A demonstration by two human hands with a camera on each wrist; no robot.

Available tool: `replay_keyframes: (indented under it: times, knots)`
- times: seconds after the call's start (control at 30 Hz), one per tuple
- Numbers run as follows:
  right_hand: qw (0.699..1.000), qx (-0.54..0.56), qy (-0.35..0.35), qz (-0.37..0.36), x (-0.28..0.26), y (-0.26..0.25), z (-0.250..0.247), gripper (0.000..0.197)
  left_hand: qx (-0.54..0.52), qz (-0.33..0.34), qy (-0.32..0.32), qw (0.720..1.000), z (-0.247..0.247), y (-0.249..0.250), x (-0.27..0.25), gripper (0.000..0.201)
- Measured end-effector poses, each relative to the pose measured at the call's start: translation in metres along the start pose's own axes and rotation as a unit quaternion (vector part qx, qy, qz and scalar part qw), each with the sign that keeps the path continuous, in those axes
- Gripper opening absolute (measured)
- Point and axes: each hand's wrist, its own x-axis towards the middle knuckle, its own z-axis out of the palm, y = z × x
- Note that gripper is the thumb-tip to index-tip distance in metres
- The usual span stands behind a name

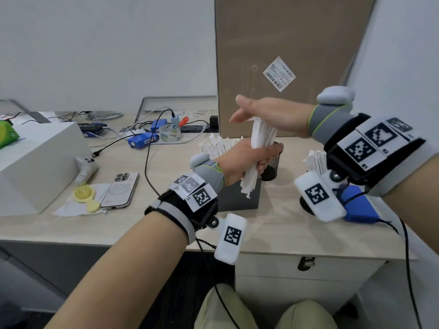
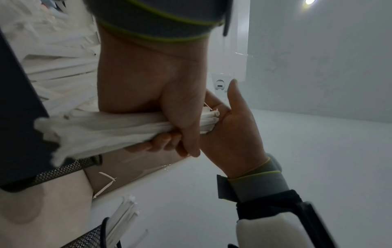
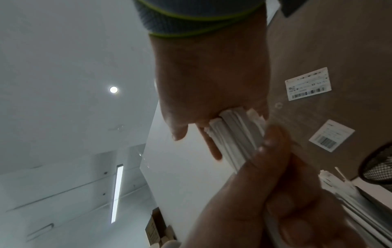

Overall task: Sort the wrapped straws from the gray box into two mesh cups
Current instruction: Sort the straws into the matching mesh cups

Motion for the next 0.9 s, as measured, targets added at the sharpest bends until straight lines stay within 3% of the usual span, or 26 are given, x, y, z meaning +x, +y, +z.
replay_keyframes:
  times: [0.1,0.17,0.2,0.27,0.4,0.57,0.67,0.77,0.9]
  knots:
    - [0.987,0.111,0.113,-0.011,0.003,0.014,-0.005,0.058,-0.022,0.028,0.064,0.997,0.000,0.004,0.005,0.020]
    - [0.973,0.214,0.083,0.018,0.001,0.023,-0.008,0.069,-0.021,0.053,0.095,0.994,0.000,0.007,0.011,0.019]
    - [0.968,0.245,0.046,0.022,-0.001,0.027,-0.006,0.064,-0.007,0.068,0.101,0.993,0.002,0.009,0.014,0.016]
    - [0.968,0.248,0.035,0.022,-0.008,0.025,0.000,0.047,0.034,0.099,0.099,0.989,0.012,0.016,0.019,0.008]
    - [0.965,0.218,0.146,0.021,-0.008,0.028,0.003,0.013,0.095,0.122,0.111,0.982,0.032,0.025,0.027,0.018]
    - [0.942,0.250,0.223,-0.005,-0.014,0.045,0.003,0.017,0.017,0.081,0.083,0.993,0.048,0.022,0.033,0.014]
    - [0.907,0.301,0.292,-0.024,-0.017,0.056,0.005,0.016,0.011,0.065,0.057,0.996,0.055,0.021,0.034,0.012]
    - [0.848,0.382,0.366,-0.033,-0.024,0.066,-0.002,0.019,0.035,0.045,0.005,0.998,0.060,0.010,0.037,0.012]
    - [0.789,0.467,0.398,-0.033,-0.032,0.080,-0.010,0.021,0.092,0.051,-0.023,0.994,0.075,0.003,0.035,0.012]
